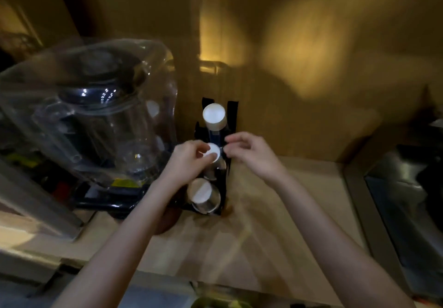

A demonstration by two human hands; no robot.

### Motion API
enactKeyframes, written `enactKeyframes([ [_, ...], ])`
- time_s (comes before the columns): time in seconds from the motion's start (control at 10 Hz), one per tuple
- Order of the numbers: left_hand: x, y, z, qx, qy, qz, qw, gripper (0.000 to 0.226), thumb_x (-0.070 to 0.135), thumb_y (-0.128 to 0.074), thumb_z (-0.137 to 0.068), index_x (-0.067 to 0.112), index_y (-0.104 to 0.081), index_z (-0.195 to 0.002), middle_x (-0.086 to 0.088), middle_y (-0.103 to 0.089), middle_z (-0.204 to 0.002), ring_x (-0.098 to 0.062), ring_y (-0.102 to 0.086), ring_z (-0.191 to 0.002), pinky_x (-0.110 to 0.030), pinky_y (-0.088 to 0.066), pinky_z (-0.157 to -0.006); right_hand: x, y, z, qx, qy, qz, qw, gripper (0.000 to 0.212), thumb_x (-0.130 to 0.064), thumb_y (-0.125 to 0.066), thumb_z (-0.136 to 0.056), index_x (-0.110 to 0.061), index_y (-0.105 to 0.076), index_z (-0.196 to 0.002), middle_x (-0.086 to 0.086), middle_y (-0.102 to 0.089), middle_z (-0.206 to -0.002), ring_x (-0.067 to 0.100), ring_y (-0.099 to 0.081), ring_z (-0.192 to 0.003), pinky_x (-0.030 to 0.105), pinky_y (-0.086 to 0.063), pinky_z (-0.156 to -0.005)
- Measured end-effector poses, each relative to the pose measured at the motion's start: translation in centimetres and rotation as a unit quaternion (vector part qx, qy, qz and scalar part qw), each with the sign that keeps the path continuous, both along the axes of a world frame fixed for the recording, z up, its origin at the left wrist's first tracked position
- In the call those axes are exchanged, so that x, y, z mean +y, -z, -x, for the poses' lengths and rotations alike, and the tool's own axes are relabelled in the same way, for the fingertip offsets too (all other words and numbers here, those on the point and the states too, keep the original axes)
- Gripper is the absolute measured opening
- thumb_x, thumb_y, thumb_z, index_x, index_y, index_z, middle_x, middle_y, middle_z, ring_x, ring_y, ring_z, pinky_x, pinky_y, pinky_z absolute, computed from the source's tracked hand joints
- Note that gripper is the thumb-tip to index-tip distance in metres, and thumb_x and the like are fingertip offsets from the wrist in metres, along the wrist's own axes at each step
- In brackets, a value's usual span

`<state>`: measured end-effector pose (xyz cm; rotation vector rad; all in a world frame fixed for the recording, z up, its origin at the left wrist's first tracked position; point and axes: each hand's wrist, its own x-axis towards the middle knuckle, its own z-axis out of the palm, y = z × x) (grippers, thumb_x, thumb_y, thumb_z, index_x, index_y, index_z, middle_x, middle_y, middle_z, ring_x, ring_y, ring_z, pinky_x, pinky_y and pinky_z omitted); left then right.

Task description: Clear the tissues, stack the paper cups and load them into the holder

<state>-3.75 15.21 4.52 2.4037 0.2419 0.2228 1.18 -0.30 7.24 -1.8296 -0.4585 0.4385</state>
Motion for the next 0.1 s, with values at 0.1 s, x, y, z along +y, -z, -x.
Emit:
enactKeyframes([
  [0.1, -0.99, -4.61, -1.9, -0.035, 0.008, 0.013, 0.999, 0.023, 0.03, -0.059, -0.085, 0.012, -0.066, -0.097, 0.002, -0.063, -0.086, -0.012, -0.059, -0.084, -0.007, -0.04, -0.058, -3.04, -5.48, -0.39, -0.071, 0.064, -0.15, 0.984, 0.015, -0.006, -0.057, -0.085, -0.017, -0.063, -0.093, -0.002, -0.07, -0.078, 0.008, -0.064, -0.074, 0.016, -0.049, -0.069],
])
